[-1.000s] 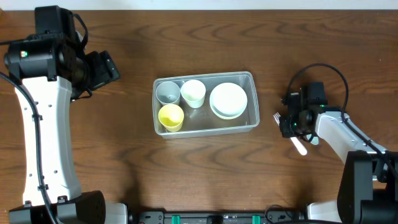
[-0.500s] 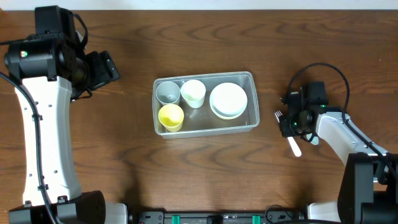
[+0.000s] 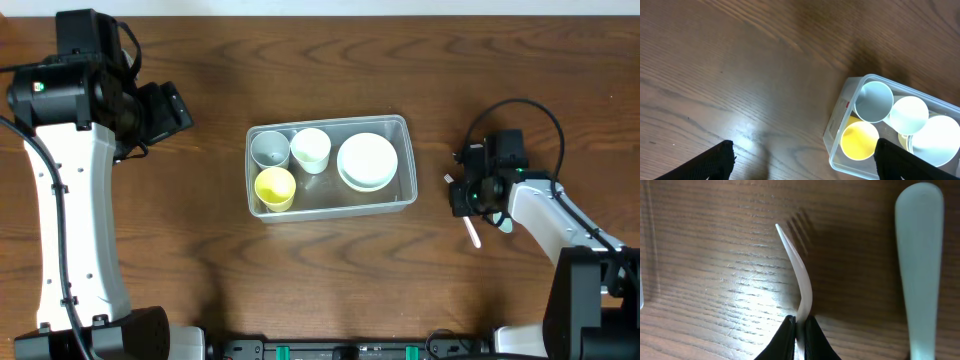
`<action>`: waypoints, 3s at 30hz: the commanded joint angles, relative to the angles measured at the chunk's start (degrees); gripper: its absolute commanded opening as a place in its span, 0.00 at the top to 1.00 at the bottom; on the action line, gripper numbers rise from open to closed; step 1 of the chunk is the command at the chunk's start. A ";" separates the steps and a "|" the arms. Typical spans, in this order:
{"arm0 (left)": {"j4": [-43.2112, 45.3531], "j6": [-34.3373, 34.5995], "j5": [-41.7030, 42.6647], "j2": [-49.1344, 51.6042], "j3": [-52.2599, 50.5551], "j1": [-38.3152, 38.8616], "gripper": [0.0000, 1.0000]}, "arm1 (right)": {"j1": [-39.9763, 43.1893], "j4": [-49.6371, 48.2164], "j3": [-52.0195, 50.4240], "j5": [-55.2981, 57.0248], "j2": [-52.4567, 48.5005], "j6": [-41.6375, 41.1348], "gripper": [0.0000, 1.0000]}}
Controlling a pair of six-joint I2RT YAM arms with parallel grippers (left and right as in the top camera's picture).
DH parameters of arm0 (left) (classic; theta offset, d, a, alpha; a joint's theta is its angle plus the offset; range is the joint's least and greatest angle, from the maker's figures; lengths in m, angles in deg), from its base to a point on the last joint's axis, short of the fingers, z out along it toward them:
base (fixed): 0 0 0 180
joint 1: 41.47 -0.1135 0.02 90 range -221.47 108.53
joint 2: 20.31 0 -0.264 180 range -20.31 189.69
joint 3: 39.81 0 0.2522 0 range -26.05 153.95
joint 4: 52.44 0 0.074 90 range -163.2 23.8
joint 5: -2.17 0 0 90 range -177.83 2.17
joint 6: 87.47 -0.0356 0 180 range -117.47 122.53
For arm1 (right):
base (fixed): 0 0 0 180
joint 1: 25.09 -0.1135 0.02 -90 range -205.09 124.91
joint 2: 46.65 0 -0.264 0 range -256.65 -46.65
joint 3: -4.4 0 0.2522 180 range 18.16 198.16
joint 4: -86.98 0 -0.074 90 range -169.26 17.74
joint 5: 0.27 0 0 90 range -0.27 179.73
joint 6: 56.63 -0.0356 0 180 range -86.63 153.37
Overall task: Pack container
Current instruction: 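Move the right gripper to the white fork and grasp it, then carry the fork into the container's front edge and release, then move the right gripper to the pale green spoon and grasp it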
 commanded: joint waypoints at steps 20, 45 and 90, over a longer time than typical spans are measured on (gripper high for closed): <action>-0.35 -0.33 0.20 -0.50 -0.46 -0.24 0.11 | -18.80 14.80 23.30 -3.56 18.47 8.04 0.99; -0.98 -0.33 0.20 -0.50 -0.46 -0.24 0.11 | -39.95 17.68 32.76 0.61 -9.46 36.00 0.99; -1.38 -0.33 0.20 -0.50 -0.46 -0.24 0.10 | 10.84 34.16 29.90 5.35 -15.02 8.90 0.02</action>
